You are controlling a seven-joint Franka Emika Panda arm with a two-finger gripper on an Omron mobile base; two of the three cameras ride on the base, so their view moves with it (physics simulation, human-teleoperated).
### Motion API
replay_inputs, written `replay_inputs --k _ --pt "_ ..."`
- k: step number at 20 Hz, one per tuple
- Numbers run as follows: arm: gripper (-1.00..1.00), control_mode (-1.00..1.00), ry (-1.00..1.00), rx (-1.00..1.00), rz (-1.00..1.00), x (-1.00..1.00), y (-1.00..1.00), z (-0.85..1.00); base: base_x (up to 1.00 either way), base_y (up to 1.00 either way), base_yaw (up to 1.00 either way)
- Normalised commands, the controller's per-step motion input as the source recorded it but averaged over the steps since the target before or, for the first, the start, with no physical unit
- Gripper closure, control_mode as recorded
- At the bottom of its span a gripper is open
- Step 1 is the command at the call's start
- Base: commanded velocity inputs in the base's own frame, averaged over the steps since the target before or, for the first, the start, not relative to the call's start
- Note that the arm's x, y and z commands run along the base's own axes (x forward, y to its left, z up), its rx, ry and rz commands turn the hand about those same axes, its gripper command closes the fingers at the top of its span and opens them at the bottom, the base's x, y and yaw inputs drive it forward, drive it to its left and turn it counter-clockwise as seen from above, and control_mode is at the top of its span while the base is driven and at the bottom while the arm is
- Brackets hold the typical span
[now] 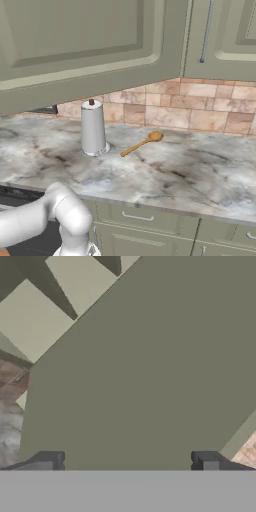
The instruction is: Pick the spray and sponge from the cabinet and place them on the counter.
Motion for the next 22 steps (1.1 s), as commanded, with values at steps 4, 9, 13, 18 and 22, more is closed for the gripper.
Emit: replay_inputs --k 4,9,13,18,22 --pt "-1.00 -1.00 -0.13 0.06 -0.07 -0.40 -1.00 0.20 0.00 0.00 0.00" --pt "-1.00 -1.00 -0.13 0.06 -0.07 -0.46 -1.00 0.18 0.00 0.00 0.00" --pt "-1.00 -1.00 -0.11 0.05 -0.03 -0.40 -1.00 0.13 0.00 0.00 0.00" --pt "-1.00 -1.00 -0.11 0.05 0.00 -0.34 -1.00 0.01 0.00 0.00 0.00" --pt "-1.00 -1.00 -0.11 0.06 0.01 -0.43 -1.00 0.00 0.00 0.00 0.00"
